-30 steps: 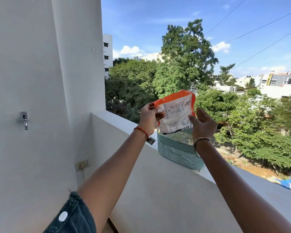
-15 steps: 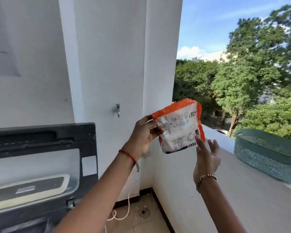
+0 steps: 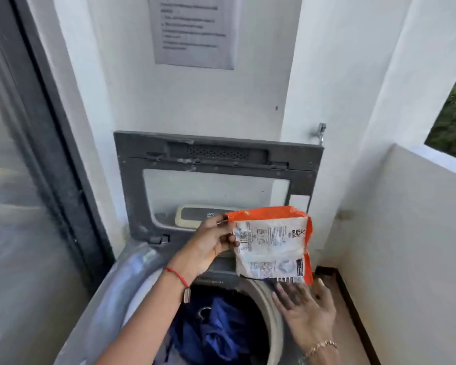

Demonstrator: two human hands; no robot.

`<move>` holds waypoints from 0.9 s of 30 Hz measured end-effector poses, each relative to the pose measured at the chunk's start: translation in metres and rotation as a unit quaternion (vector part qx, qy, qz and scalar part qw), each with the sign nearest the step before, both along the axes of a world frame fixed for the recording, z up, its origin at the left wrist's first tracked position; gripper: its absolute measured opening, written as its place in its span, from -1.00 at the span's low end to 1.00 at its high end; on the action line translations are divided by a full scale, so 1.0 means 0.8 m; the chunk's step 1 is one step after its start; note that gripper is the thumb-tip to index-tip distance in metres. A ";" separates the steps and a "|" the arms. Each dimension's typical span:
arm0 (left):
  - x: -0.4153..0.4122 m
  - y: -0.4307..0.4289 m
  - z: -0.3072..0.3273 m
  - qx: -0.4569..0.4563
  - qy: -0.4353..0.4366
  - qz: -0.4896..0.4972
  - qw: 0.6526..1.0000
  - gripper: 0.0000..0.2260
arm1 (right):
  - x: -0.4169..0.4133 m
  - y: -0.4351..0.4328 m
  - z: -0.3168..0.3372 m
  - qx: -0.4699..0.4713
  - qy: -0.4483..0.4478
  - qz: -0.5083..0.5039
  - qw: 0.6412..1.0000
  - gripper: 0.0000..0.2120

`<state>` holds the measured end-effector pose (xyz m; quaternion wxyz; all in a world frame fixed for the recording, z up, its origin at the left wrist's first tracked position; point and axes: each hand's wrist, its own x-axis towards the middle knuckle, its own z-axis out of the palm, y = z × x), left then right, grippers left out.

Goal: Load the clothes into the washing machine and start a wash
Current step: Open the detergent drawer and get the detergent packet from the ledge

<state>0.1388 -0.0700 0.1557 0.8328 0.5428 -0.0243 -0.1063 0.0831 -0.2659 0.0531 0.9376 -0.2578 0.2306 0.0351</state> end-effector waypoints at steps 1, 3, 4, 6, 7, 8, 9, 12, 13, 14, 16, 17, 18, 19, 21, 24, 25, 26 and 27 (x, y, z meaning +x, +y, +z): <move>0.001 0.017 -0.006 0.004 0.006 -0.007 1.000 -0.86 | 0.000 0.012 -0.009 0.043 -0.009 0.033 0.998 -0.10; 0.003 0.046 -0.018 0.010 0.017 -0.031 0.999 -0.84 | 0.001 0.031 -0.023 0.078 -0.016 0.113 0.990 -0.05; 0.005 0.060 -0.024 0.007 0.022 -0.049 0.999 -0.84 | 0.003 0.039 -0.027 0.076 -0.010 0.160 0.984 -0.04; 0.011 0.080 -0.038 -0.008 0.025 -0.093 0.995 -0.84 | 0.007 0.050 -0.031 0.050 -0.002 0.258 0.965 -0.16; 0.015 0.088 -0.044 -0.024 0.023 -0.113 0.993 -0.85 | 0.007 0.057 -0.026 0.024 0.002 0.303 0.953 -0.29; 0.019 0.092 -0.050 -0.039 0.021 -0.131 0.990 -0.80 | 0.008 0.063 -0.025 -0.006 0.011 0.337 0.941 -0.42; 0.023 0.096 -0.057 -0.044 0.019 -0.149 0.988 -0.71 | 0.007 0.070 -0.021 -0.037 0.018 0.358 0.933 -0.47; 0.030 0.089 -0.068 -0.027 0.020 -0.199 0.979 -0.71 | 0.007 0.086 -0.020 -0.097 -0.006 0.336 0.937 -0.52; 0.034 0.084 -0.070 -0.024 0.029 -0.202 0.979 -0.79 | 0.006 0.092 -0.018 -0.105 -0.034 0.356 0.928 -0.39; 0.038 0.080 -0.071 -0.023 0.040 -0.195 0.980 -0.84 | 0.006 0.094 -0.019 -0.085 -0.050 0.372 0.923 -0.31; 0.050 0.077 -0.079 -0.009 0.047 -0.179 0.983 -0.78 | 0.010 0.087 -0.030 -0.011 -0.055 0.327 0.943 -0.40; 0.057 0.077 -0.083 0.007 0.045 -0.177 0.983 -0.75 | 0.015 0.083 -0.034 0.001 -0.056 0.292 0.955 -0.44; 0.061 0.077 -0.086 0.022 0.047 -0.173 0.984 -0.74 | 0.020 0.080 -0.033 -0.004 -0.061 0.266 0.962 -0.38; 0.064 0.077 -0.090 0.036 0.055 -0.167 0.984 -0.76 | 0.026 0.076 -0.033 -0.013 -0.071 0.248 0.966 -0.26; 0.067 0.079 -0.098 0.056 0.086 -0.143 0.984 -0.81 | 0.040 0.064 -0.039 -0.045 -0.090 0.202 0.974 -0.12; 0.068 0.090 -0.113 0.075 0.117 -0.091 0.986 -0.87 | 0.054 0.052 -0.042 -0.128 -0.107 0.095 0.981 -0.35; 0.068 0.096 -0.119 0.085 0.123 -0.068 0.986 -0.85 | 0.059 0.047 -0.045 -0.153 -0.109 0.057 0.981 -0.44; 0.068 0.102 -0.125 0.098 0.131 -0.040 0.986 -0.82 | 0.064 0.043 -0.047 -0.176 -0.114 0.027 0.977 -0.49; 0.067 0.107 -0.132 0.115 0.141 -0.010 0.983 -0.79 | 0.068 0.042 -0.047 -0.196 -0.118 0.007 0.973 -0.52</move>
